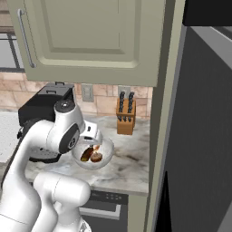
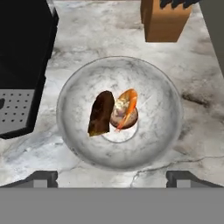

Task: Take the shrimp, sweet potato, and mushroom from the freezer and place them in the bowl on the counter.

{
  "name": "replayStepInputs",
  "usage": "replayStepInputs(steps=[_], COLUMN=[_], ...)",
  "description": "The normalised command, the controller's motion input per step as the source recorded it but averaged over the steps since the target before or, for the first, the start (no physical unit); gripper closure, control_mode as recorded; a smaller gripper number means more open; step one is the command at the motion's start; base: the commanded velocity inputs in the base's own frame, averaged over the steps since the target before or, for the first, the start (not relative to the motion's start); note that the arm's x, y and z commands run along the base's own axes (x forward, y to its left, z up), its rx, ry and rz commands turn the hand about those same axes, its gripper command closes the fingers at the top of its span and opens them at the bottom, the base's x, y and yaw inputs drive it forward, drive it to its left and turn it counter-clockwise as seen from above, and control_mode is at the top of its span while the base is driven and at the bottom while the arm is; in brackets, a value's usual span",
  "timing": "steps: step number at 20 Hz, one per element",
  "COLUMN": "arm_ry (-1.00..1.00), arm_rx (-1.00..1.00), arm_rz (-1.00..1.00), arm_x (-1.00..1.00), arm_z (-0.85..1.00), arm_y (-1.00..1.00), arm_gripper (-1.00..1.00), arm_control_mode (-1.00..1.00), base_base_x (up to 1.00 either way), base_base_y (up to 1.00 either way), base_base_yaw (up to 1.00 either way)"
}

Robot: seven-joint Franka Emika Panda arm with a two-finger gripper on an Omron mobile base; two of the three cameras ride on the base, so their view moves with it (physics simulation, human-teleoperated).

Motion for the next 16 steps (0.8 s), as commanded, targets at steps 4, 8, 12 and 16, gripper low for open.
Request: replayStepInputs(steps=[4, 8, 12, 16], arm_ry=[0.00, 0.00, 0.00, 0.00], arm_rx=[-0.02, -0.01, 0.00, 0.00], arm_rz=[0.00, 0.00, 0.00, 0.00], arm_x=[-0.95, -0.39, -0.07, -0.04], arm_z=[0.49, 0.54, 0.52, 0.42], arm_y=[0.32, 0.62, 0.53, 0.08], arm_gripper=[-1.00, -1.00, -1.00, -1.00], arm_control_mode=[-1.00, -1.00, -1.00, -1.00], base_base_x=[0.00, 0.00, 0.00, 0.00], base_base_y=[0.00, 0.00, 0.00, 0.00], base_base_yaw=[0.00, 0.00, 0.00, 0.00])
